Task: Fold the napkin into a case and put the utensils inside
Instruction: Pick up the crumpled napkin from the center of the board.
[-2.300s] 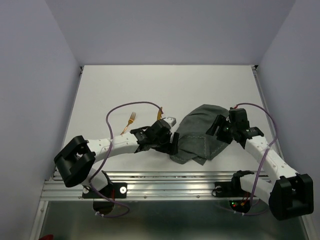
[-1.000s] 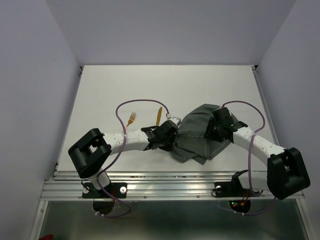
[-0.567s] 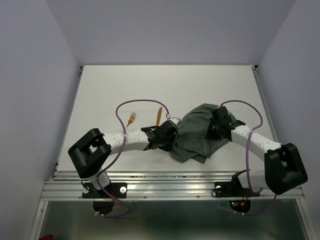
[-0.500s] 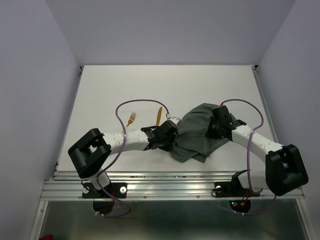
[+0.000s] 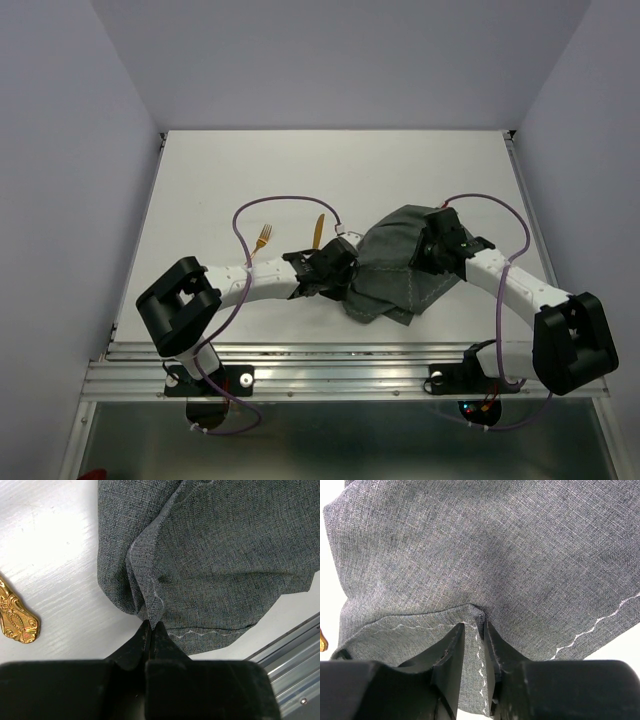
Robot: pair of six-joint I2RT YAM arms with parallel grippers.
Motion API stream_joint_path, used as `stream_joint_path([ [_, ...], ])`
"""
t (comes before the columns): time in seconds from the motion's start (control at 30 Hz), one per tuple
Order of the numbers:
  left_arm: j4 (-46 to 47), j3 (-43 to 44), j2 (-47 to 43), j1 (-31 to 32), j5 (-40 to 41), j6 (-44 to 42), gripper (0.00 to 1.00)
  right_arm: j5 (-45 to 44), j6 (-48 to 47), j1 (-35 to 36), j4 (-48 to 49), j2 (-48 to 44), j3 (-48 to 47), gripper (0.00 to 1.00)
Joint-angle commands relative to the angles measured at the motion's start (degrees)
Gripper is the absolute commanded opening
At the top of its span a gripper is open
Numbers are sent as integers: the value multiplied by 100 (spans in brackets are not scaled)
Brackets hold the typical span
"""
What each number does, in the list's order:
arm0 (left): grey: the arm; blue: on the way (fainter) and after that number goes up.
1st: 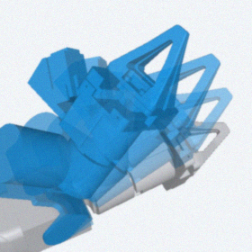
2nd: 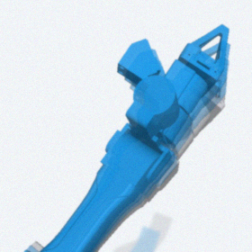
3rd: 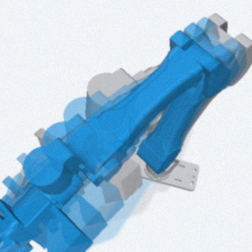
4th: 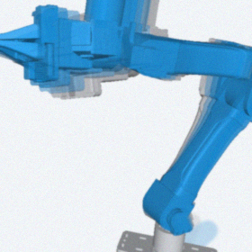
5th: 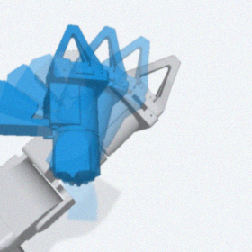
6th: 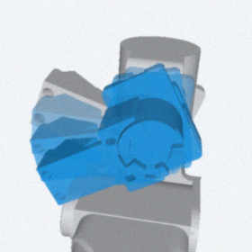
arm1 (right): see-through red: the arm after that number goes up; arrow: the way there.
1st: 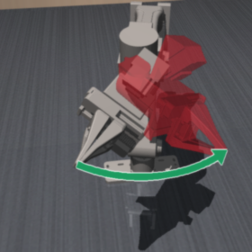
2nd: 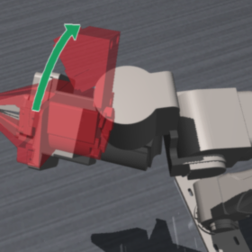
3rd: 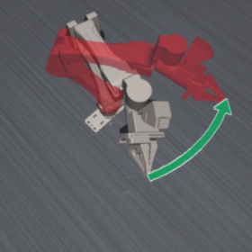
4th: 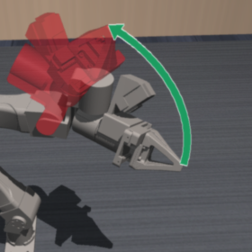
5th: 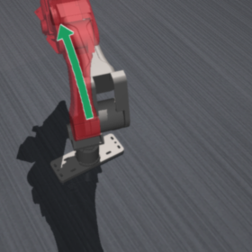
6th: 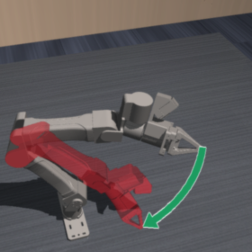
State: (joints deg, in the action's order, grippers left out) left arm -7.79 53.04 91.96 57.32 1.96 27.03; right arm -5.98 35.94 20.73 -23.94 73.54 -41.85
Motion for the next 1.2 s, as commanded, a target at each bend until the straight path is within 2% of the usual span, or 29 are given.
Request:
stream_joint_path([
  [0.0, -56, 225, -196, 25, -20, -101, 0, -9, 18, 36, 127, -94, -34, 27],
  [0.33, -82, 278, -170, 25, -20, -57, 0, 35, -17, 36, 206, 20, 18, 19],
  [0.37, -82, 277, -170, 25, -2, -57, 0, 27, -17, 36, 206, 20, 45, 9],
  [0.43, -108, 260, -179, 25, 15, -75, 0, 0, 9, 36, 215, 12, 97, 1],
  [0.63, -345, 514, -126, 25, 217, -302, 0, -403, 53, 36, 145, -173, -7, 1],
  [0.73, -696, 997, 119, -54, 691, -636, 0, -878, -17, 36, 48, -182, -253, 1],
  [0.83, -995, 1638, 418, -351, 1034, -961, 0, -1396, -324, 36, -66, 54, -937, 1],
  [0.97, -1215, 2666, 752, -984, 1008, -1507, 0, -1924, -1062, -165, -119, 617, -2237, 1],
  [1.07, -1417, 4164, 1095, -1521, 824, -1997, 0, -1917, -1475, -630, -119, 1205, -4008, 1],
  [1.17, -1716, 5406, 1613, -1802, 798, -2332, 0, -1881, -1774, -983, -119, 1784, -5260, 1],
])
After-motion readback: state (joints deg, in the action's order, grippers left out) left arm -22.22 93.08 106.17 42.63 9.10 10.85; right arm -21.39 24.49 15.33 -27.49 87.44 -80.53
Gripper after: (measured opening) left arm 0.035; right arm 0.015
